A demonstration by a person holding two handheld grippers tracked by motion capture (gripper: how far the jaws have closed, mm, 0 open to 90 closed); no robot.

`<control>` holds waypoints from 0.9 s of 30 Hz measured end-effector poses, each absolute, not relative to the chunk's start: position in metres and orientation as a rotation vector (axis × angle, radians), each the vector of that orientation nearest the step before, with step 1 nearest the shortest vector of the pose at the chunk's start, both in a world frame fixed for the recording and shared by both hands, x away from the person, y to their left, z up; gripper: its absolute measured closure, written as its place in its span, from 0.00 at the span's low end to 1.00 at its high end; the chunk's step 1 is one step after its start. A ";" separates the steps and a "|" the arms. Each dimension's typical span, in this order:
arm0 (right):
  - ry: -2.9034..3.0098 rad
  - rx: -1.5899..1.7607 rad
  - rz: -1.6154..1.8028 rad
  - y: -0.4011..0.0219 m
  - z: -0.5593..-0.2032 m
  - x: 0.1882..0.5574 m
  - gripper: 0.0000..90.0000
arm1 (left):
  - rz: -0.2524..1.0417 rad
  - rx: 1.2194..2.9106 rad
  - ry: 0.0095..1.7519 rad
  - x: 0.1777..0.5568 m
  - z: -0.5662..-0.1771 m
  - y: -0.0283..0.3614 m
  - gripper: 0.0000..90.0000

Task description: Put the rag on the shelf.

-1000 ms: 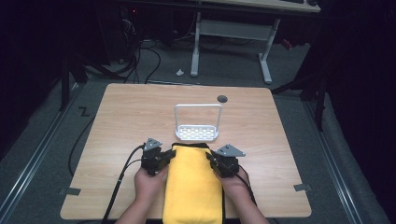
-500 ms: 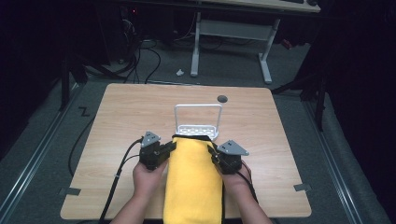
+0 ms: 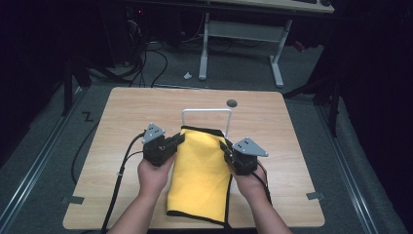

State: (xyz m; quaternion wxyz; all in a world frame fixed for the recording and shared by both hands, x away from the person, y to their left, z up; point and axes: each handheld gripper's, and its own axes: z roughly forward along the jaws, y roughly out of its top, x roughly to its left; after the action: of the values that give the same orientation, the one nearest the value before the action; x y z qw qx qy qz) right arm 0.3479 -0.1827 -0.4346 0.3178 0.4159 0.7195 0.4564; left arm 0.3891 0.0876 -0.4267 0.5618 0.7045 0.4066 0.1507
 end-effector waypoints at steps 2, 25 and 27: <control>1.884 1.082 1.201 -0.182 -0.428 0.348 0.90 | 0.367 1.641 0.945 0.389 -0.419 0.088 0.95; 1.743 1.019 1.275 -0.183 -0.362 0.362 0.90 | 0.473 1.552 0.838 0.395 -0.356 0.087 0.95; 1.731 1.010 1.282 -0.184 -0.356 0.363 0.90 | 0.479 1.545 0.828 0.396 -0.350 0.087 0.95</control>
State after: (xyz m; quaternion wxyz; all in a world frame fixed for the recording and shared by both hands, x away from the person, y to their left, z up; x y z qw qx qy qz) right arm 0.3631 -0.1844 -0.3559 0.3719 0.3940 0.6755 0.5001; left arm 0.3962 0.0868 -0.3500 0.6147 0.6705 0.3595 0.2081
